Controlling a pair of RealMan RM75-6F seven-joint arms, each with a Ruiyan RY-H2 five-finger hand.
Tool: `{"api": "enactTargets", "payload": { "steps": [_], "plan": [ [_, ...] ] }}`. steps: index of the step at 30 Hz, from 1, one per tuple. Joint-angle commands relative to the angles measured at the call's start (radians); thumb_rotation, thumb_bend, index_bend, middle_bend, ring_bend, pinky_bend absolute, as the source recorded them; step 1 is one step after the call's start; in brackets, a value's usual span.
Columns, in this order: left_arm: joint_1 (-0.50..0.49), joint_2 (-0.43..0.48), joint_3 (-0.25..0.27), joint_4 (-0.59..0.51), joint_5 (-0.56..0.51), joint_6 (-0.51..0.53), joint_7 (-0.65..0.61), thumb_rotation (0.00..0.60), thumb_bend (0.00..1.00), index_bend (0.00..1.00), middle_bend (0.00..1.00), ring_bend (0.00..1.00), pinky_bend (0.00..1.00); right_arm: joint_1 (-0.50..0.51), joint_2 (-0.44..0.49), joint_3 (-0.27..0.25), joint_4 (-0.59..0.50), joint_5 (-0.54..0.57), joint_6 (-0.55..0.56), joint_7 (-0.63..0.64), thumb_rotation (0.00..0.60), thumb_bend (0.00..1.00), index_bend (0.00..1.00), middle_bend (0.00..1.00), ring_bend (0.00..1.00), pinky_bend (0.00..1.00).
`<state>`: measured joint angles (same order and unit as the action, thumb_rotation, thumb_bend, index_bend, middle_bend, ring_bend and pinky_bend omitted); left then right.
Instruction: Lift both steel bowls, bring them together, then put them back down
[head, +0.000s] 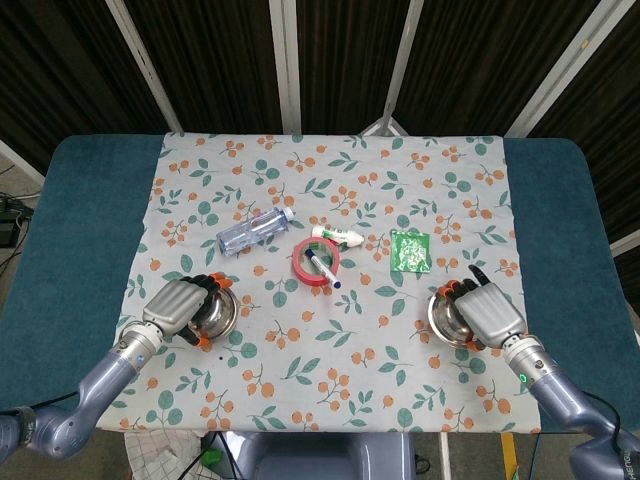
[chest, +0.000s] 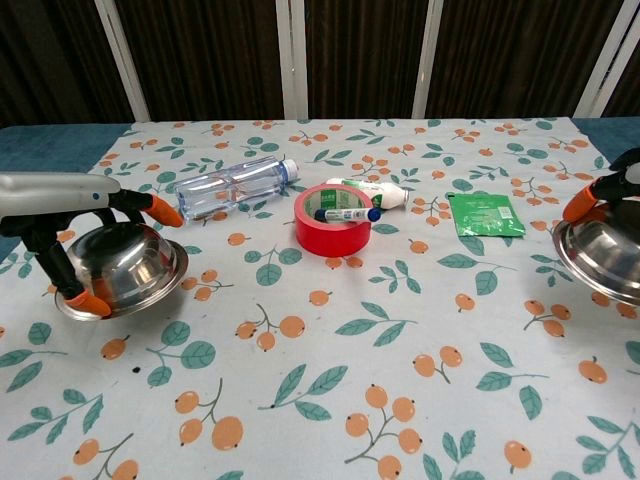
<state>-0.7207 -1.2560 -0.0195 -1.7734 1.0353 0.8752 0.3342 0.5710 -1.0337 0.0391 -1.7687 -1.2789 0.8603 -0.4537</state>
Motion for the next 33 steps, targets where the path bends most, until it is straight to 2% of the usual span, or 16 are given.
{"api": "enactTargets", "payload": {
  "steps": [1, 11, 18, 33],
  "plan": [
    [-0.002, -0.004, 0.0, 0.003, 0.003, 0.0, 0.003, 0.6, 0.0, 0.16, 0.1, 0.15, 0.33, 0.008, -0.006, -0.008, -0.014, 0.057, -0.009, -0.045, 0.6, 0.19, 0.44, 0.28, 0.34, 0.04],
    [0.0, -0.026, 0.004, 0.029, 0.009, 0.01, 0.014, 0.6, 0.0, 0.14, 0.04, 0.06, 0.29, -0.001, -0.077, -0.035, 0.01, 0.132, 0.044, -0.152, 0.6, 0.16, 0.27, 0.16, 0.18, 0.0],
    [0.003, -0.02, 0.008, 0.036, 0.031, 0.003, -0.002, 0.6, 0.0, 0.13, 0.0, 0.01, 0.24, -0.011, -0.13, -0.047, 0.038, 0.15, 0.078, -0.174, 0.6, 0.11, 0.19, 0.11, 0.15, 0.0],
    [0.008, 0.026, 0.014, 0.012, 0.077, -0.009, -0.025, 0.6, 0.0, 0.09, 0.0, 0.0, 0.19, -0.015, -0.118, -0.043, -0.009, 0.165, 0.147, -0.211, 0.6, 0.09, 0.1, 0.04, 0.09, 0.0]
  ]
}}
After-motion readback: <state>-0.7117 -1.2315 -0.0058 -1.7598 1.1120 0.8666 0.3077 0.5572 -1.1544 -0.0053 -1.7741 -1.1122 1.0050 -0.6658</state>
